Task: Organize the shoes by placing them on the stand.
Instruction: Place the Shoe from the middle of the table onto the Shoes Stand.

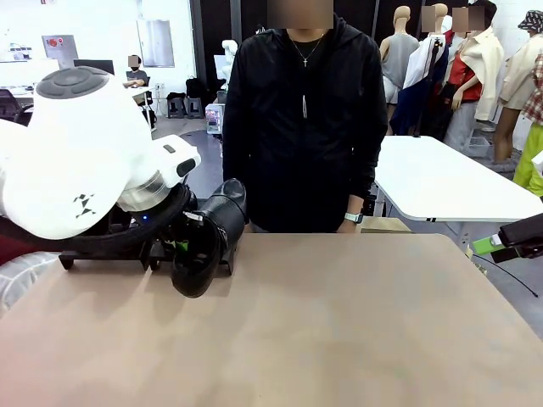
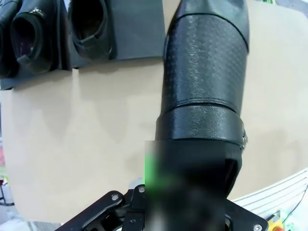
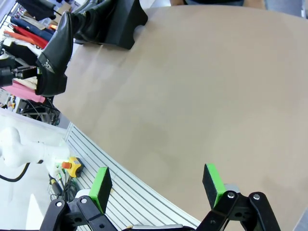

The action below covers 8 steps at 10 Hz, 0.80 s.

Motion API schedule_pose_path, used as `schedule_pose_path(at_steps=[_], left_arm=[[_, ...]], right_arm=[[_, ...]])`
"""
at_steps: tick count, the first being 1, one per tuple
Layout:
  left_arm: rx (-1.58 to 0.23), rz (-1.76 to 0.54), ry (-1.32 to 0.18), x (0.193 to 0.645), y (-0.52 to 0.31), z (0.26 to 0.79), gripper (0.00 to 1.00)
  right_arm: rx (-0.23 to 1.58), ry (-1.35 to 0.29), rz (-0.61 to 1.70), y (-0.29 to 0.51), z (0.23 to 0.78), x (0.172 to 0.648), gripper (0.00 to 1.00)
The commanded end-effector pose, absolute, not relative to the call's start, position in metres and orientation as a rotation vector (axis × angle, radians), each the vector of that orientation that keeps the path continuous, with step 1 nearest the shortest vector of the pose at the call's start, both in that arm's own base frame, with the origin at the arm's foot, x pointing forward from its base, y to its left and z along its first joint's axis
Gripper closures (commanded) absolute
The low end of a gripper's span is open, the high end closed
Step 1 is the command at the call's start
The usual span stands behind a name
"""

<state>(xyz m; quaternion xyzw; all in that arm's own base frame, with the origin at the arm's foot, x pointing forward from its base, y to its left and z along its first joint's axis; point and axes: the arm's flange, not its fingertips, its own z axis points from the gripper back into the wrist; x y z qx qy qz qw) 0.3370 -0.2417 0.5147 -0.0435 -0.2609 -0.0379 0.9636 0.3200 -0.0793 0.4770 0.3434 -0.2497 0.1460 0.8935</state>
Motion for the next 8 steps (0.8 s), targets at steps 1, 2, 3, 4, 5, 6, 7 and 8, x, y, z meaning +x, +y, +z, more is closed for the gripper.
schedule_pose_path(at_steps=[1, 2, 3, 4, 5, 6, 7, 8], left_arm=[[-0.061, -0.066, -0.481, 0.377, -0.236, 0.527, 1.00], [-0.059, -0.009, -0.424, 0.418, -0.240, 0.534, 1.00], [-0.073, 0.010, -0.390, 0.458, -0.241, 0.535, 1.00], [-0.105, 0.016, -0.388, 0.488, -0.241, 0.536, 1.00], [-0.095, 0.055, -0.440, 0.517, -0.240, 0.533, 1.00], [-0.100, 0.069, -0.448, 0.539, -0.238, 0.526, 1.00], [-0.100, 0.096, -0.433, 0.554, -0.238, 0.519, 1.00], [-0.103, 0.114, -0.429, 0.564, -0.237, 0.513, 1.00]], right_arm=[[0.716, -0.511, 0.287, -0.079, 0.481, 0.320, 0.00], [0.716, -0.511, 0.287, -0.079, 0.481, 0.320, 0.00], [0.716, -0.511, 0.287, -0.079, 0.481, 0.320, 0.00], [0.716, -0.511, 0.287, -0.079, 0.481, 0.320, 0.00], [0.716, -0.511, 0.287, -0.079, 0.481, 0.320, 0.00], [0.716, -0.511, 0.287, -0.079, 0.481, 0.320, 0.00], [0.716, -0.511, 0.287, -0.079, 0.481, 0.320, 0.00], [0.716, -0.511, 0.287, -0.079, 0.481, 0.320, 0.00]])
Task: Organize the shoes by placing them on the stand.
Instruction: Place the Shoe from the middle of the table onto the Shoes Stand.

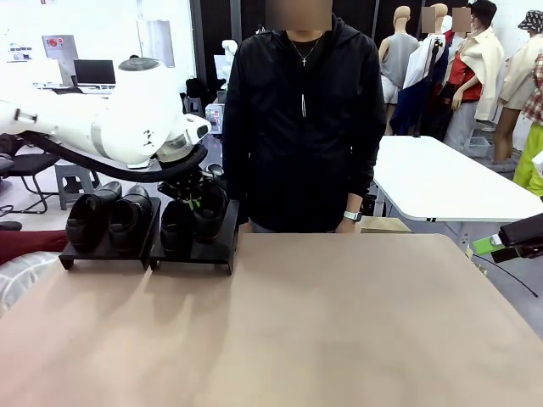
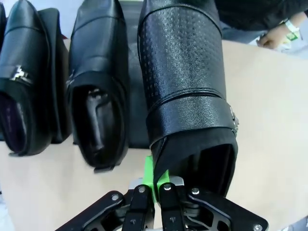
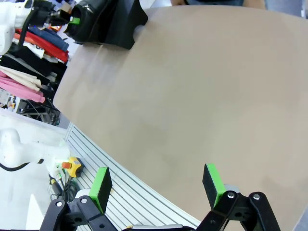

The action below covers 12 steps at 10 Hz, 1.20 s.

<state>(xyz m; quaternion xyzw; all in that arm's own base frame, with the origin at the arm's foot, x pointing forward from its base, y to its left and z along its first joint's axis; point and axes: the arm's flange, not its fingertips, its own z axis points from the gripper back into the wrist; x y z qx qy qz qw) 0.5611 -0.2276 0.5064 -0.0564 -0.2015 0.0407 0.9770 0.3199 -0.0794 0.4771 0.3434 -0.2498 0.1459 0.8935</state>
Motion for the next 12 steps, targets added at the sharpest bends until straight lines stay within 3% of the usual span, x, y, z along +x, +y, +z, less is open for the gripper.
schedule_pose_path(at_steps=[1, 7, 8, 9, 10, 12], left_arm=[[-0.094, 0.134, -0.440, 0.571, -0.237, 0.507, 1.00], [-0.054, 0.178, -0.499, 0.597, -0.239, 0.461, 1.00], [-0.025, 0.175, -0.509, 0.599, -0.240, 0.458, 0.92], [-0.009, 0.167, -0.517, 0.598, -0.241, 0.457, 0.33], [-0.012, 0.159, -0.528, 0.598, -0.241, 0.457, 0.00], [-0.005, 0.141, -0.556, 0.589, -0.242, 0.462, 0.00]], right_arm=[[0.716, -0.511, 0.287, -0.079, 0.481, 0.320, 0.00], [0.716, -0.511, 0.287, -0.079, 0.481, 0.320, 0.00], [0.716, -0.511, 0.287, -0.079, 0.481, 0.320, 0.00], [0.716, -0.511, 0.287, -0.079, 0.481, 0.320, 0.00], [0.716, -0.511, 0.287, -0.079, 0.481, 0.320, 0.00], [0.716, -0.511, 0.287, -0.079, 0.481, 0.320, 0.00]])
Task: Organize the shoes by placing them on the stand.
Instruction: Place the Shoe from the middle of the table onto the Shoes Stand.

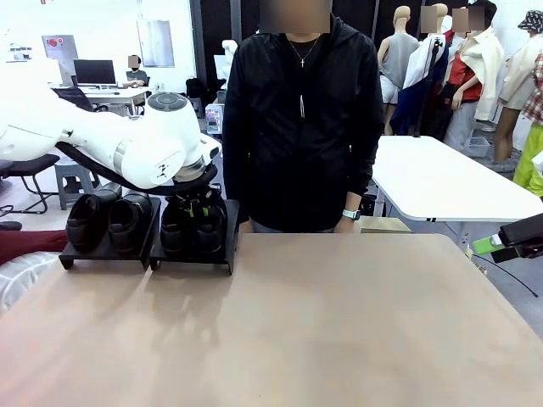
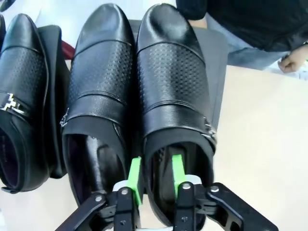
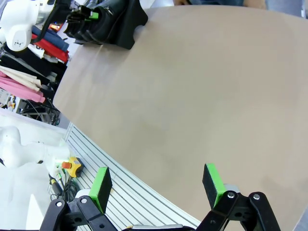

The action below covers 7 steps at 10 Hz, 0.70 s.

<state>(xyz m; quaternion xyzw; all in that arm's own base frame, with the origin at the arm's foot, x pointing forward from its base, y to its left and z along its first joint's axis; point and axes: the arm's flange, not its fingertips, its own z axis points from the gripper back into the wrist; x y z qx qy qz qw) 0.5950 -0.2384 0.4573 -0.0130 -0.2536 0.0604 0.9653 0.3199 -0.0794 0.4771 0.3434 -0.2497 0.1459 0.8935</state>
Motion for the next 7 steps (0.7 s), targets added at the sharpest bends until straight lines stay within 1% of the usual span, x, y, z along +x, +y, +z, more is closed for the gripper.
schedule_pose_path(at_steps=[1, 3, 5, 7], left_arm=[[-0.017, 0.119, -0.582, 0.579, -0.242, 0.471, 0.00], [-0.032, 0.047, -0.619, 0.539, -0.240, 0.497, 0.00], [-0.045, -0.089, -0.520, 0.479, -0.229, 0.518, 0.00], [-0.114, -0.308, -0.389, 0.423, -0.204, 0.525, 0.00]], right_arm=[[0.716, -0.511, 0.287, -0.079, 0.481, 0.320, 0.00], [0.716, -0.511, 0.287, -0.079, 0.481, 0.320, 0.00], [0.716, -0.511, 0.287, -0.079, 0.481, 0.320, 0.00], [0.716, -0.511, 0.287, -0.079, 0.481, 0.320, 0.00]])
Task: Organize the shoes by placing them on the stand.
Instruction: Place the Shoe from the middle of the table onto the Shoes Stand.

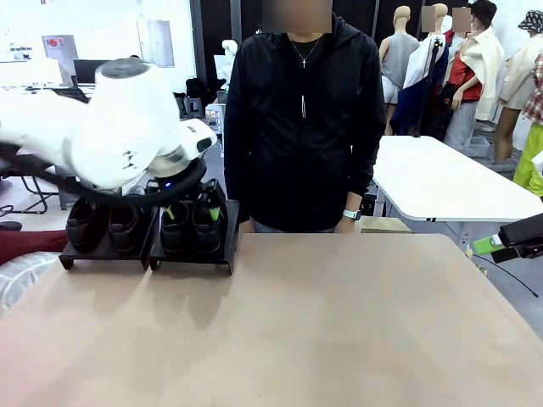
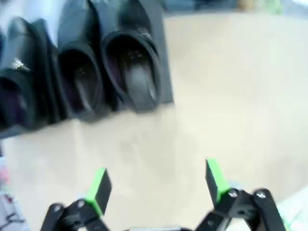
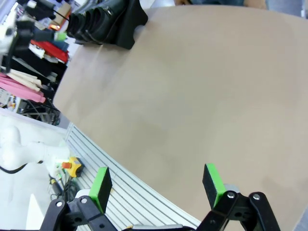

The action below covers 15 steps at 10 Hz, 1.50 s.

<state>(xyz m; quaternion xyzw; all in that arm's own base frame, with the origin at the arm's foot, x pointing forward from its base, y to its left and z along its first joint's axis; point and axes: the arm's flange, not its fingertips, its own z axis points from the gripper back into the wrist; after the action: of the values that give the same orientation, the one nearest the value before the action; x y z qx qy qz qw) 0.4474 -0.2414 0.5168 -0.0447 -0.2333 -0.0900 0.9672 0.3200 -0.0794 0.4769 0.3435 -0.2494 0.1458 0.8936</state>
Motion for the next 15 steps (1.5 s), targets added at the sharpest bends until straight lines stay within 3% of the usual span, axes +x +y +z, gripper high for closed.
schedule_pose_path(at_steps=[1, 5, 7, 9, 10, 15], left_arm=[[-0.167, -0.387, -0.353, 0.397, -0.180, 0.525, 0.00], [-0.592, -0.640, -0.268, 0.353, -0.044, 0.534, 0.00], [-0.874, -0.445, -0.411, 0.343, 0.030, 0.519, 0.00], [-0.896, -0.287, -0.299, 0.362, 0.065, 0.498, 0.00], [-0.835, -0.457, -0.398, 0.334, 0.048, 0.525, 0.00], [-0.835, -0.457, -0.398, 0.334, 0.048, 0.525, 0.00]], right_arm=[[0.716, -0.511, 0.287, -0.079, 0.481, 0.320, 0.00], [0.716, -0.511, 0.287, -0.079, 0.481, 0.320, 0.00], [0.716, -0.511, 0.287, -0.079, 0.481, 0.320, 0.00], [0.716, -0.511, 0.287, -0.079, 0.481, 0.320, 0.00], [0.716, -0.511, 0.287, -0.079, 0.481, 0.320, 0.00], [0.716, -0.511, 0.287, -0.079, 0.481, 0.320, 0.00]])
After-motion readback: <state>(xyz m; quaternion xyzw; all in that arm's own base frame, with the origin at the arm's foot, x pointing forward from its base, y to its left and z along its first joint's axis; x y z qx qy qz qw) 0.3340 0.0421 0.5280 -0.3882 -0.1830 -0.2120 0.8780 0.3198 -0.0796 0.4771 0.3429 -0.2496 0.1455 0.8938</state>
